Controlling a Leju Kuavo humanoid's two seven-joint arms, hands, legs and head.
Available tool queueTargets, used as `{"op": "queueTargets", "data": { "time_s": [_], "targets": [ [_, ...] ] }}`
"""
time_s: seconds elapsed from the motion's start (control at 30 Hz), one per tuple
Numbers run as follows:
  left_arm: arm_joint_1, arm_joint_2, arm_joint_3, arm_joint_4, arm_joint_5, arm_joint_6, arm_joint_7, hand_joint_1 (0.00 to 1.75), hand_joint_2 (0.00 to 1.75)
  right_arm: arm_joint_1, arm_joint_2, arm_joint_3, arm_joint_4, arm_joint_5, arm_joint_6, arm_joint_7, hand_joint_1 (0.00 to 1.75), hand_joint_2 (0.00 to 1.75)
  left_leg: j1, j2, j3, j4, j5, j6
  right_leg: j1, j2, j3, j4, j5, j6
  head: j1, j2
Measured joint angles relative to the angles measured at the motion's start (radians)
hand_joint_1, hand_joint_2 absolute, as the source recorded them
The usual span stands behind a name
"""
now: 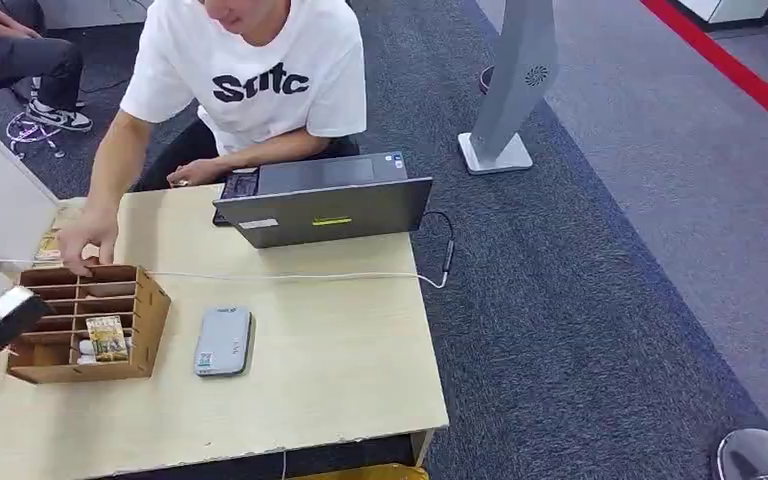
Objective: Pass the card to the sensor for recognition and then transmit it.
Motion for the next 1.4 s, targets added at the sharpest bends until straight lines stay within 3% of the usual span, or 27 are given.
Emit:
{"op": "queueTargets", "data": {
  "time_s": [0.2,0.43,0.83,0.93,1.13,1.17,1.2,1.4],
  "targets": [
    [-0.113,-0.007,0.003,-0.008,-0.037,-0.007,0.025,1.75,1.75,0.0,0.0,-0.001,0.0,0.029,0.0,-0.001,0.0,1.75,0.001,0.0,0.0,0.0,0.001,-0.001,0.001,0.0,-0.001,0.0,0.0,-0.001,0.0,0.0],
    [-0.268,-0.003,0.003,0.072,-0.087,0.005,0.057,1.75,1.75,-0.005,0.0,-0.001,-0.001,0.056,0.002,-0.002,0.0,1.75,0.002,0.0,0.0,0.0,0.001,-0.002,0.002,0.0,-0.001,0.0,0.001,-0.001,-0.001,0.0],
    [-0.325,-0.009,0.003,0.17,-0.141,0.017,0.087,1.75,1.75,-0.007,0.0,-0.001,0.0,0.077,0.011,0.0,0.0,1.75,0.001,0.0,-0.001,0.0,0.001,-0.002,0.001,0.0,-0.001,0.0,0.001,-0.001,-0.001,0.0],
    [-0.32,-0.036,0.003,0.249,-0.151,0.095,0.085,1.75,1.75,-0.01,0.002,-0.001,0.0,0.093,0.018,0.016,0.0,1.75,0.002,0.0,-0.001,0.0,0.001,-0.002,0.002,0.001,-0.001,0.0,0.001,-0.001,-0.001,0.0],
    [-0.301,-0.058,0.003,0.268,-0.14,0.111,0.085,1.75,1.75,-0.01,0.005,-0.002,0.0,0.098,0.017,0.019,0.0,1.75,0.002,0.001,-0.001,0.0,0.001,-0.002,0.002,0.001,-0.001,0.0,0.001,-0.001,0.0,0.0],
    [-0.3,-0.06,0.003,0.27,-0.14,0.111,0.084,0.58,1.75,-0.01,0.005,-0.002,0.0,0.098,0.017,0.019,0.0,1.75,0.002,0.001,-0.001,0.0,0.001,-0.002,0.002,0.001,-0.001,0.0,0.001,-0.001,0.0,0.0],
    [-0.3,-0.063,0.003,0.272,-0.137,0.111,0.084,0.0,1.75,-0.01,0.005,-0.002,0.0,0.099,0.017,0.02,0.0,1.75,0.002,0.001,-0.001,0.0,0.001,-0.002,0.002,0.001,-0.001,0.0,0.001,-0.001,-0.001,0.0],
    [-0.291,-0.084,0.003,0.274,-0.117,0.143,0.071,0.0,1.75,-0.011,0.006,-0.006,0.0,0.114,0.018,0.017,0.0,1.75,0.002,0.001,-0.001,0.0,0.001,-0.002,0.002,0.001,-0.002,0.0,0.0,-0.001,0.0,0.0]
  ]
}}
